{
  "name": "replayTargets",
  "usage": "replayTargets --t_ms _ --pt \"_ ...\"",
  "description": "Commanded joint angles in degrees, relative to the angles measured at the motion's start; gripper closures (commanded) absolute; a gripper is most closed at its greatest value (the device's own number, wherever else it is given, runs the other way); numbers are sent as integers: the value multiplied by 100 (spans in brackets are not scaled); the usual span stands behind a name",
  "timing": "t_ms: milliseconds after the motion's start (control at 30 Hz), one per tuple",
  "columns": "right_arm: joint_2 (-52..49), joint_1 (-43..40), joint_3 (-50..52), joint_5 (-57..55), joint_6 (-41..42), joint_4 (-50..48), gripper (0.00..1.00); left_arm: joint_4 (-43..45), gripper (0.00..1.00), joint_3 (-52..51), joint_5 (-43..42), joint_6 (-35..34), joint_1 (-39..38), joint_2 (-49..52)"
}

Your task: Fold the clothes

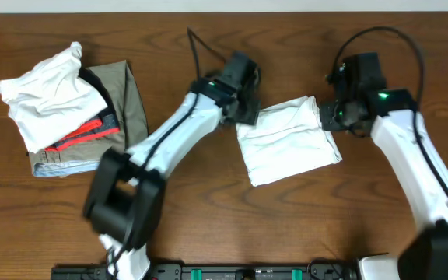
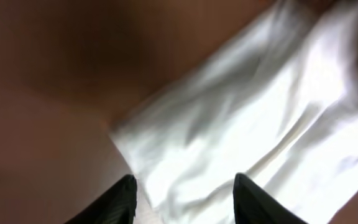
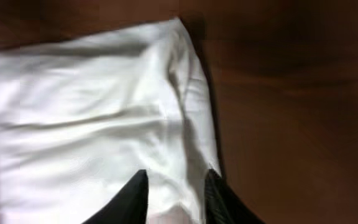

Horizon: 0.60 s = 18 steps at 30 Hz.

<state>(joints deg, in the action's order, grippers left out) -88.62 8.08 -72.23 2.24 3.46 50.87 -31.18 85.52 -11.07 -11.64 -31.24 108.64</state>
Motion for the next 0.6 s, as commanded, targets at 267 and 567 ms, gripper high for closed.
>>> replayTargets --t_ms 267,567 --pt "-627 468 745 896 205 120 82 1731 43 33 -730 946 623 715" --pt "-1047 577 1016 570 472 -339 81 1963 43 33 -1491 925 704 1685"
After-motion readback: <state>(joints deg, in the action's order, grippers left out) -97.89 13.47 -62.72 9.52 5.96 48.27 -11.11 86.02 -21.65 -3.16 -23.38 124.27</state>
